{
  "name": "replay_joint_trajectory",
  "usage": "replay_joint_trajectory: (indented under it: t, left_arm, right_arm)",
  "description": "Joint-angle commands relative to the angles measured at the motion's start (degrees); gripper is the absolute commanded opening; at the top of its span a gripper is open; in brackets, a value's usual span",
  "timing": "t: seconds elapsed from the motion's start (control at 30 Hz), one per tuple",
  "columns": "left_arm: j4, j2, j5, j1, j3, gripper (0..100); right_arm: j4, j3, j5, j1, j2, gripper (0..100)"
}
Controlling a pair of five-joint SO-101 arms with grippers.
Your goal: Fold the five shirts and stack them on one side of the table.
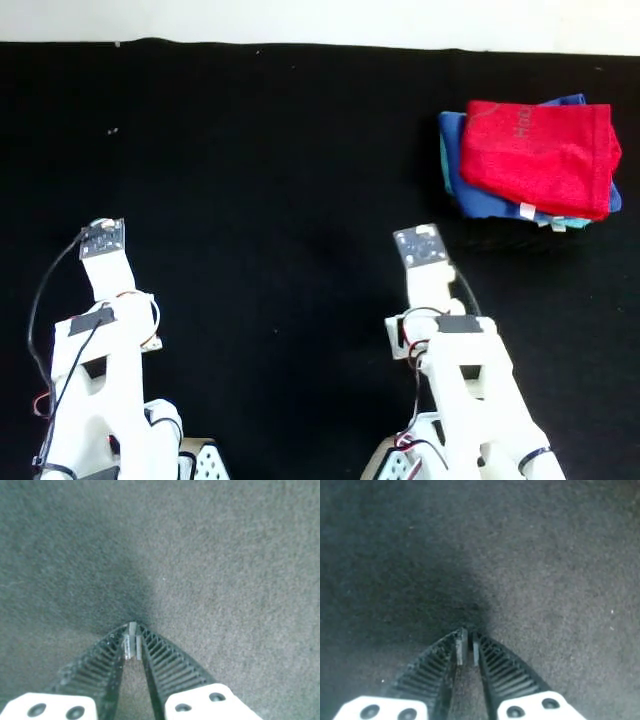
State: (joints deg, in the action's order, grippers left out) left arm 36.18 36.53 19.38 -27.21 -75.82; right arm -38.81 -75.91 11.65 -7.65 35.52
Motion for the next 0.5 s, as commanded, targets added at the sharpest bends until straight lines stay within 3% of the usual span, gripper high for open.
replay_joint_trajectory:
  t: [0.0, 0.1, 0.17, 0.3, 0.47]
  left_arm:
    - [-1.8, 0.0, -0.6, 0.7, 0.0, 1]
    - [-1.4, 0.4, -0.5, 0.2, 1.3, 1]
    - [4.0, 0.5, -0.3, -3.6, 5.3, 1]
    - [20.4, 0.0, 5.0, -21.1, 19.8, 3]
    - [20.0, -0.6, 15.6, -42.1, 28.8, 18]
  right_arm:
    - [2.7, -0.4, -1.1, 1.4, 0.3, 0.5]
    - [2.7, -0.5, -1.1, 1.4, 0.3, 0.5]
    - [2.6, -0.6, -1.1, 1.5, 0.3, 0.5]
    - [2.6, -0.6, -1.1, 1.5, 0.3, 0.5]
    - [2.6, -0.6, -1.1, 1.5, 0.3, 0.5]
